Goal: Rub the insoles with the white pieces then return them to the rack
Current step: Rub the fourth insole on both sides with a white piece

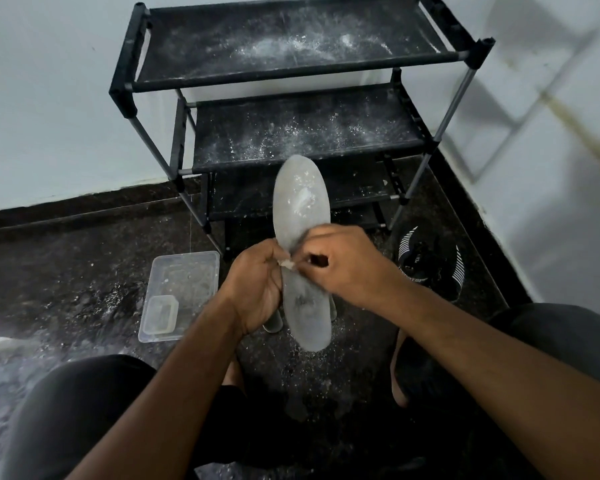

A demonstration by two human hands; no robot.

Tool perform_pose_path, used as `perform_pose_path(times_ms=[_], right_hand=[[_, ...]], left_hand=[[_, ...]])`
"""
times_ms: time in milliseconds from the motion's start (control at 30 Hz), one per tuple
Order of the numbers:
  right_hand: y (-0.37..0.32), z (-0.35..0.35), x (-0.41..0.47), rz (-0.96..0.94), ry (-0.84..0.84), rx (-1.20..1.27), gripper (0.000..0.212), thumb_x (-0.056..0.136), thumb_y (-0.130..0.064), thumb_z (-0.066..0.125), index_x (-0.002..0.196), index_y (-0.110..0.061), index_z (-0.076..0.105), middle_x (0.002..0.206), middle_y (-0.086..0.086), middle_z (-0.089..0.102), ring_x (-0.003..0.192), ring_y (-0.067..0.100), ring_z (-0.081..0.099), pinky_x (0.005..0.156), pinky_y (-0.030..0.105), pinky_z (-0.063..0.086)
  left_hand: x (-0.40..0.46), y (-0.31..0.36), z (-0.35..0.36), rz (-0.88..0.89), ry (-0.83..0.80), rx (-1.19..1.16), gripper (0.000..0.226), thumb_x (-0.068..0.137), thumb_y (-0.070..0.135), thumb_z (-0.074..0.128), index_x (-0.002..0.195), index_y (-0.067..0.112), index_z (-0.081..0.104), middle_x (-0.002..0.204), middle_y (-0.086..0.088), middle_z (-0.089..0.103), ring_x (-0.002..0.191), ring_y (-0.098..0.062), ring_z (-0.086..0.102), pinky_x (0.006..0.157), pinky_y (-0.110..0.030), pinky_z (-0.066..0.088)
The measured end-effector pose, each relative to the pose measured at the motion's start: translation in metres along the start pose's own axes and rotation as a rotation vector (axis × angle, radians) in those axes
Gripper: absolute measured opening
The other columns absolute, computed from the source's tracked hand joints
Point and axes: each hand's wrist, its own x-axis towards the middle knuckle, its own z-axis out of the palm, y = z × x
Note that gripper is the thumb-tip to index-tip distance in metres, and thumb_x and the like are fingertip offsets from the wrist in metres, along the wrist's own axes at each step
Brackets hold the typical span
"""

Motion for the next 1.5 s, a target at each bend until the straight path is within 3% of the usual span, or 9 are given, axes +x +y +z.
perform_pose_path(times_ms=[100, 267, 467, 667, 800, 900, 1267, 1367, 1500], right_hand=[[0.006, -0.009, 0.002, 0.078, 0.213, -0.006, 0.012, 0.085, -0.015, 0.074, 0.095, -0.009, 0.076, 0.092, -0.002, 0.067, 0.083, 0.007, 0.061, 0.080, 0.025, 0.053], [-0.001, 0.002, -0.002, -0.017, 0.007, -0.033, 0.012, 0.086, -0.017, 0.073, 0.096, -0.010, 0.075, 0.093, -0.001, 0.067, 0.087, 0.009, 0.061, 0.084, 0.031, 0.053], [0.016, -0.019, 0.003, 0.148, 0.291, -0.026, 0.017, 0.085, -0.008, 0.073, 0.101, -0.014, 0.077, 0.091, -0.003, 0.066, 0.078, 0.003, 0.059, 0.071, 0.015, 0.051], [0.003, -0.009, 0.002, 0.102, 0.170, 0.036, 0.018, 0.088, -0.012, 0.071, 0.106, -0.011, 0.075, 0.102, -0.003, 0.070, 0.088, 0.001, 0.062, 0.083, 0.006, 0.046], [0.000, 0.001, 0.001, 0.079, 0.005, 0.015, 0.030, 0.089, -0.017, 0.071, 0.118, -0.010, 0.069, 0.108, -0.004, 0.065, 0.091, 0.001, 0.059, 0.086, 0.010, 0.048], [0.006, 0.005, 0.000, 0.075, -0.009, -0.050, 0.038, 0.090, -0.017, 0.069, 0.126, -0.009, 0.064, 0.112, -0.003, 0.059, 0.102, 0.005, 0.053, 0.093, 0.014, 0.044], [0.014, -0.001, 0.001, 0.117, 0.237, -0.176, 0.016, 0.088, -0.008, 0.069, 0.103, -0.007, 0.075, 0.104, 0.004, 0.063, 0.102, 0.012, 0.052, 0.093, 0.019, 0.043], [0.008, 0.010, -0.003, 0.022, 0.108, -0.236, 0.017, 0.087, -0.006, 0.070, 0.102, -0.008, 0.075, 0.100, 0.002, 0.061, 0.098, 0.007, 0.045, 0.088, 0.014, 0.038], [0.020, -0.005, 0.003, 0.207, 0.262, -0.208, 0.017, 0.090, -0.009, 0.066, 0.105, -0.009, 0.075, 0.104, 0.001, 0.060, 0.097, 0.003, 0.041, 0.085, 0.002, 0.028]], left_hand=[[0.003, 0.000, -0.003, 0.016, 0.030, -0.034, 0.044, 0.092, -0.002, 0.033, 0.128, -0.016, 0.054, 0.112, -0.030, 0.064, 0.097, -0.033, 0.068, 0.087, -0.043, 0.060], [0.001, -0.001, 0.000, 0.019, 0.024, -0.033, 0.043, 0.089, -0.004, 0.034, 0.125, -0.016, 0.054, 0.106, -0.028, 0.064, 0.093, -0.031, 0.066, 0.087, -0.042, 0.060], [0.001, -0.001, 0.001, -0.032, 0.078, 0.065, 0.047, 0.089, -0.005, 0.028, 0.126, -0.016, 0.056, 0.112, -0.030, 0.068, 0.095, -0.033, 0.072, 0.080, -0.038, 0.062], [-0.003, 0.004, 0.005, 0.013, 0.041, 0.077, 0.047, 0.090, -0.004, 0.029, 0.129, -0.006, 0.056, 0.109, -0.027, 0.066, 0.090, -0.033, 0.070, 0.075, -0.043, 0.061], [-0.001, 0.005, 0.001, -0.005, 0.077, 0.085, 0.046, 0.108, 0.026, 0.034, 0.138, 0.000, 0.055, 0.124, -0.032, 0.065, 0.096, -0.034, 0.068, 0.079, -0.046, 0.060], [-0.001, 0.001, 0.000, 0.006, 0.098, 0.089, 0.046, 0.111, 0.030, 0.037, 0.138, -0.002, 0.056, 0.119, -0.030, 0.066, 0.094, -0.034, 0.071, 0.079, -0.047, 0.060], [-0.002, -0.005, 0.004, 0.064, 0.040, 0.226, 0.035, 0.111, 0.019, 0.038, 0.126, -0.003, 0.061, 0.112, -0.024, 0.071, 0.096, -0.031, 0.072, 0.078, -0.039, 0.061], [-0.003, -0.006, 0.004, 0.059, 0.037, 0.215, 0.035, 0.111, 0.020, 0.038, 0.125, -0.003, 0.060, 0.114, -0.026, 0.069, 0.098, -0.034, 0.070, 0.079, -0.042, 0.061], [0.000, -0.005, 0.001, 0.098, 0.037, 0.203, 0.036, 0.111, 0.018, 0.038, 0.129, -0.003, 0.060, 0.120, -0.026, 0.070, 0.103, -0.034, 0.071, 0.087, -0.044, 0.061]])
